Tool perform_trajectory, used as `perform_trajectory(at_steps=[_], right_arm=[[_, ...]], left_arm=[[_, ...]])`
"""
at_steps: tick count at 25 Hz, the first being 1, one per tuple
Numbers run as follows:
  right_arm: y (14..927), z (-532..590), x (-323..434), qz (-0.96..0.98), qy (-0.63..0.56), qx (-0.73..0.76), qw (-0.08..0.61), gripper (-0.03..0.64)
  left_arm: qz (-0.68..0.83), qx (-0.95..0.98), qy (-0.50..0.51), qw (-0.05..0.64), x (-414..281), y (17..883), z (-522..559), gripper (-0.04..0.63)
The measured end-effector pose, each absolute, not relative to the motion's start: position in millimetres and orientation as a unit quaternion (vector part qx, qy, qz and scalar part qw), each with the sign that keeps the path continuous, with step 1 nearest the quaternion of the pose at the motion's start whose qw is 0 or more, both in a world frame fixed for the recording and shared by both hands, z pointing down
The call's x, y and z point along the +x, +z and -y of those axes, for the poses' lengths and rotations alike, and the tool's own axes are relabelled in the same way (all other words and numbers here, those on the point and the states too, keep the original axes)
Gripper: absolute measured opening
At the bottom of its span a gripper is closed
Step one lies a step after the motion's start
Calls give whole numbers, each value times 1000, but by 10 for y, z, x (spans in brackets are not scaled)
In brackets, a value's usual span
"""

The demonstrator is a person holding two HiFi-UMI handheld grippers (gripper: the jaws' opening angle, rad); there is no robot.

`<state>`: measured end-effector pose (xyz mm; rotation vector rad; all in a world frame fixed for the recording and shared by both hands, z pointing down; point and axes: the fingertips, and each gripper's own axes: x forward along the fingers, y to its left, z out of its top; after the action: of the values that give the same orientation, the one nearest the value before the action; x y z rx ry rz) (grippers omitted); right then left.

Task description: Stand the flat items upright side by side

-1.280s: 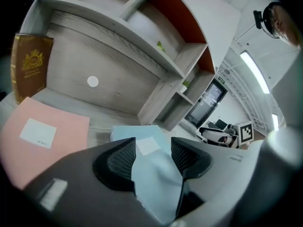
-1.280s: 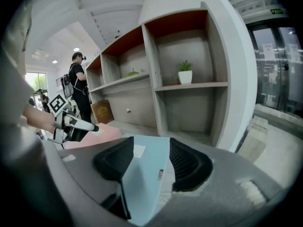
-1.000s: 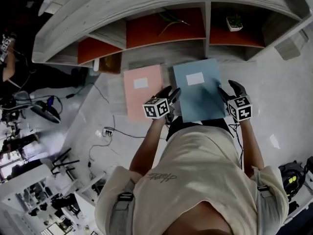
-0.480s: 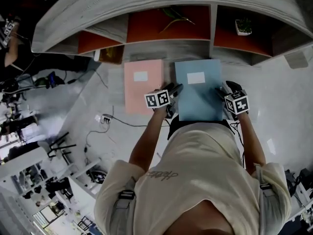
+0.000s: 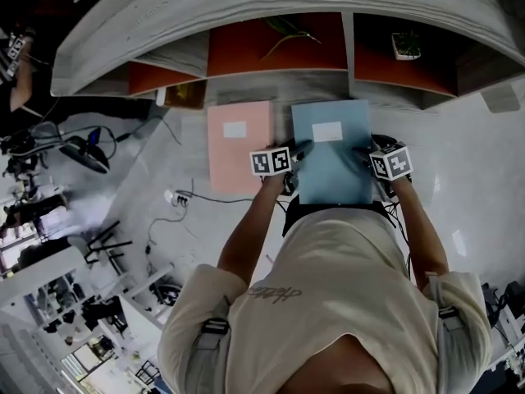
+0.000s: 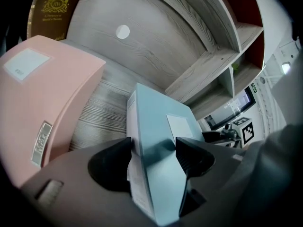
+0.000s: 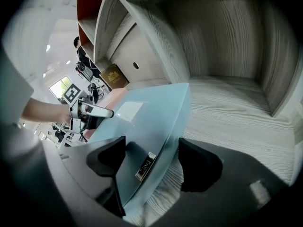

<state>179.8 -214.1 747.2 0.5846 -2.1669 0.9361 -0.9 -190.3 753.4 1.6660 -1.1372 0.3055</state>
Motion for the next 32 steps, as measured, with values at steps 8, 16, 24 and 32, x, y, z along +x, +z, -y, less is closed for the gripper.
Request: perform_trajectory(at_steps=[8,16,24,32], right_arm=[[7450,2115,1748,830,359,213,370,341],[7109,2112,1721,855,309,244,337,328],[6600,2114,1618,897,210,247,301,318],[6060,2191,1442,928,69,257,260,298]], left_arm=[[464,707,138,516,-11,7500,1884,295],[474,739,146,457,-43,7084,1905,291],[506,767,110,379,-128,6354,1862,270],[533,779,81,321,-296,5856,1750,255]])
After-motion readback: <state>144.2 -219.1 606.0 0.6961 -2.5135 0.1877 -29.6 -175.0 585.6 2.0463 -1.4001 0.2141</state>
